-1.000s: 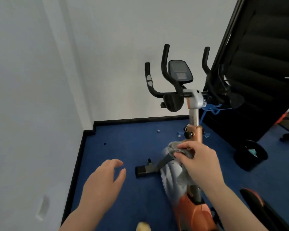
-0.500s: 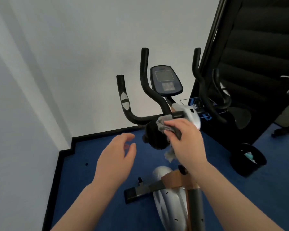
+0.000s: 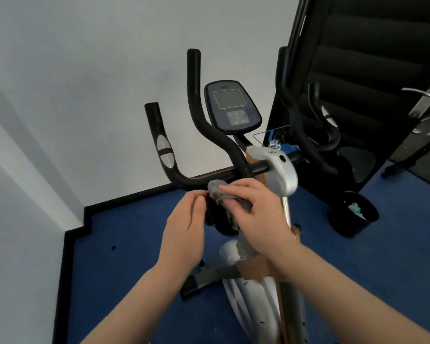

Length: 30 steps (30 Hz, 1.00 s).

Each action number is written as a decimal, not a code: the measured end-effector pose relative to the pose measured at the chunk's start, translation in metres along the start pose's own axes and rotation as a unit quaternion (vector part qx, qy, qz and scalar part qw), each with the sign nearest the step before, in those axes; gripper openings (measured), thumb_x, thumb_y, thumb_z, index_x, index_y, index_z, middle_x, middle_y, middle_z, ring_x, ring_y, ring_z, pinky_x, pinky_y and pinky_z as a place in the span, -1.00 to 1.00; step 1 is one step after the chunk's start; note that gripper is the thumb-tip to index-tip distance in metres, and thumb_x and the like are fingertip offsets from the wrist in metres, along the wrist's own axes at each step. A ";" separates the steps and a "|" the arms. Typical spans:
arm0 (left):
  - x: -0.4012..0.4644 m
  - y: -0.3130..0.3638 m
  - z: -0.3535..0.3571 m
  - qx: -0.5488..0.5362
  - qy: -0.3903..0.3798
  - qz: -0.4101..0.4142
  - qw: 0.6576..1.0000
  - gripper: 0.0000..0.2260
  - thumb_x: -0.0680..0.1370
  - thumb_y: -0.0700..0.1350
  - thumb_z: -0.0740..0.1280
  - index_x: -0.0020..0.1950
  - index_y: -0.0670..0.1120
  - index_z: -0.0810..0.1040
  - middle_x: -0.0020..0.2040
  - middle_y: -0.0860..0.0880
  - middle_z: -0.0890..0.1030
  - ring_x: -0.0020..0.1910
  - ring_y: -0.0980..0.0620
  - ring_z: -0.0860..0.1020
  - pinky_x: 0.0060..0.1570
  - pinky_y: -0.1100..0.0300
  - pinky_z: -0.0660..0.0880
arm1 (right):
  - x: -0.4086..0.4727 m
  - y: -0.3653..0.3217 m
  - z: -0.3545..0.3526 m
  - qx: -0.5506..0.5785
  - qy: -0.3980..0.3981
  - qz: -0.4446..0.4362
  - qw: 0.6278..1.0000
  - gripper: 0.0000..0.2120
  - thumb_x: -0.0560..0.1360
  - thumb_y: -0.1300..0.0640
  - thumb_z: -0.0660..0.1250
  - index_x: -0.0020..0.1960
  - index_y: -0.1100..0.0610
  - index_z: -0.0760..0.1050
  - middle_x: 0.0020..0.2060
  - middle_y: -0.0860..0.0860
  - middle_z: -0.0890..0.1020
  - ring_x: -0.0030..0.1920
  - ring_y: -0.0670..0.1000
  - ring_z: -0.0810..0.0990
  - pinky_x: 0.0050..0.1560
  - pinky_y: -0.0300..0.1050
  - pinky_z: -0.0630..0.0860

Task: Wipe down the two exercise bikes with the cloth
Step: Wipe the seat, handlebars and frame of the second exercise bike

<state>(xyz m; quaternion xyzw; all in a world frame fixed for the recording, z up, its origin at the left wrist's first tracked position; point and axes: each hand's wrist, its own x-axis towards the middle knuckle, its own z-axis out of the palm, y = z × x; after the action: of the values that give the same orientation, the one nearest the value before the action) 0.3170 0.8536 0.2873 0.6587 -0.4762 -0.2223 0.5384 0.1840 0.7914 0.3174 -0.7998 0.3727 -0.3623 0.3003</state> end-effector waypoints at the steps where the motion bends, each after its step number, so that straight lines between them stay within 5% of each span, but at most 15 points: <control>1: 0.003 -0.001 0.001 -0.028 -0.003 0.001 1.000 -0.76 0.65 -0.02 0.08 0.06 0.12 0.55 -0.06 0.16 0.63 -0.02 0.21 0.56 -0.04 0.34 0.47 | -0.004 -0.003 0.010 0.007 0.009 0.008 1.000 -0.76 0.50 0.14 0.36 0.16 0.04 0.60 0.06 -0.14 0.57 0.12 -0.19 0.52 0.17 -0.33 0.43; 4: 0.008 -0.005 0.004 -0.078 -0.021 0.000 0.997 -0.68 0.65 0.09 0.00 0.08 0.10 0.54 -0.04 0.12 0.64 0.00 0.16 0.58 0.00 0.29 0.49 | -0.031 -0.001 0.026 0.037 0.037 0.024 0.998 -0.74 0.51 0.02 0.31 0.17 0.03 0.60 0.04 -0.16 0.56 0.11 -0.16 0.53 0.11 -0.34 0.46; 9: 0.011 -0.012 0.015 -0.095 -0.027 0.001 0.995 -0.67 0.62 0.12 -0.02 0.16 0.10 0.48 -0.04 0.16 0.61 -0.01 0.23 0.57 -0.10 0.44 0.45 | -0.025 0.009 -0.005 0.035 0.044 0.009 0.998 -0.87 0.44 0.13 0.42 -0.02 0.01 0.68 -0.11 -0.18 0.63 -0.04 -0.20 0.60 -0.03 -0.38 0.51; 15: 0.006 -0.015 0.019 -0.137 -0.008 0.014 0.991 -0.69 0.65 0.01 0.01 0.20 0.01 0.50 0.02 0.14 0.63 0.05 0.15 0.58 -0.02 0.40 0.45 | -0.018 0.004 0.030 0.043 0.087 0.000 0.995 -0.77 0.47 0.20 0.41 0.12 0.10 0.62 -0.01 -0.15 0.59 0.04 -0.23 0.57 0.03 -0.43 0.48; 24: 0.010 -0.013 0.029 -0.079 0.031 -0.014 0.996 -0.75 0.62 0.07 0.05 0.06 0.12 0.52 -0.11 0.13 0.61 -0.12 0.11 0.57 -0.13 0.16 0.52 | 0.016 0.000 -0.005 -0.090 0.011 -0.100 0.991 -0.77 0.45 0.16 0.42 0.10 0.11 0.63 -0.02 -0.03 0.62 0.02 -0.07 0.54 0.08 -0.19 0.50; 30: 0.016 -0.015 0.021 -0.043 0.002 -0.010 0.999 -0.78 0.63 -0.04 0.08 0.05 0.13 0.52 -0.11 0.17 0.61 -0.12 0.17 0.56 -0.23 0.39 0.46 | -0.002 0.012 -0.017 -0.247 -0.102 -0.130 0.955 -0.78 0.48 0.24 0.37 0.12 0.15 0.62 -0.04 0.02 0.62 -0.03 0.04 0.53 -0.15 0.01 0.57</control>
<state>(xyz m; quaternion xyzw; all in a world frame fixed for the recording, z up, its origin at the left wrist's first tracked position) 0.3130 0.8289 0.2704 0.6399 -0.4583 -0.2464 0.5655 0.1644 0.7831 0.3166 -0.9233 0.3107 -0.2112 0.0807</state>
